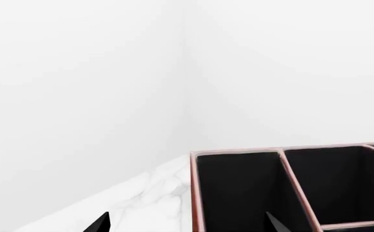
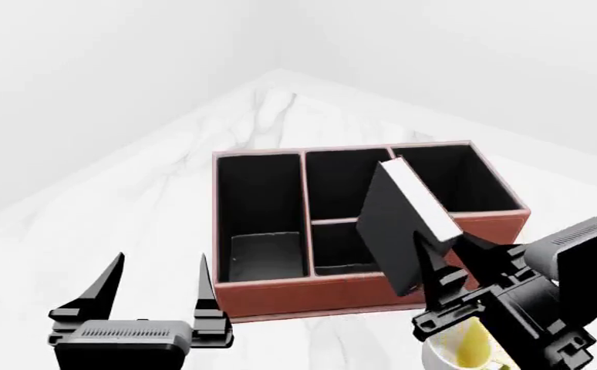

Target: Pick up the book and place it in the right compartment of the caddy.

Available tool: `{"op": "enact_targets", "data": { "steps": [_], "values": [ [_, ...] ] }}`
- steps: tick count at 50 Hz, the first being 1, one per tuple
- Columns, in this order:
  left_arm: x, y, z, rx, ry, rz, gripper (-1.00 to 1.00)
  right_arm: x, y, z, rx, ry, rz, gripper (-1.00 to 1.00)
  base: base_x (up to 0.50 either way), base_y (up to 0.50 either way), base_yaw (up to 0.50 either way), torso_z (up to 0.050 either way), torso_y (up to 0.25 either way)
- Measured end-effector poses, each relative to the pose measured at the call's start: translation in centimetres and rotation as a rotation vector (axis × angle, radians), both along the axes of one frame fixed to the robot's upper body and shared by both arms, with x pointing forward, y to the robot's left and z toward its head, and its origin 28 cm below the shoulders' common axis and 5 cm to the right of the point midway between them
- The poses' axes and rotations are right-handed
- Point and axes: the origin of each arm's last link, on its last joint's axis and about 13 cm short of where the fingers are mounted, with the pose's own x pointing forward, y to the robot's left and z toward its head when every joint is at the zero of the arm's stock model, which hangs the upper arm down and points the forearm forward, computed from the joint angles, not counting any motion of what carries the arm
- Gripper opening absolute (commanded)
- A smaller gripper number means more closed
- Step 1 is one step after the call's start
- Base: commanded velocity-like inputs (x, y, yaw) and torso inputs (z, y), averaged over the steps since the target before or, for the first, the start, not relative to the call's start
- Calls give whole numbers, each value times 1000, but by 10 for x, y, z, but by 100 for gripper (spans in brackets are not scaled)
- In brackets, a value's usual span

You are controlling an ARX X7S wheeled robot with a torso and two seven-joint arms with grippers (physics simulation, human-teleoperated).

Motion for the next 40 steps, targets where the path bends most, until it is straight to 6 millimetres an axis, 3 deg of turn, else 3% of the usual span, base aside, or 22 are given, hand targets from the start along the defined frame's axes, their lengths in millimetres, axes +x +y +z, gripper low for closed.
{"op": "enact_targets", "data": {
  "steps": [17,40],
  "values": [
    [1,0,-1,1,4,0,100,5,-1,51,17,-95,-40,-100,0,0,0,0,1],
    [1,0,-1,3,7,1,100,24,-10,92,46,-139,-167,-100,0,0,0,0,1]
  ]
}}
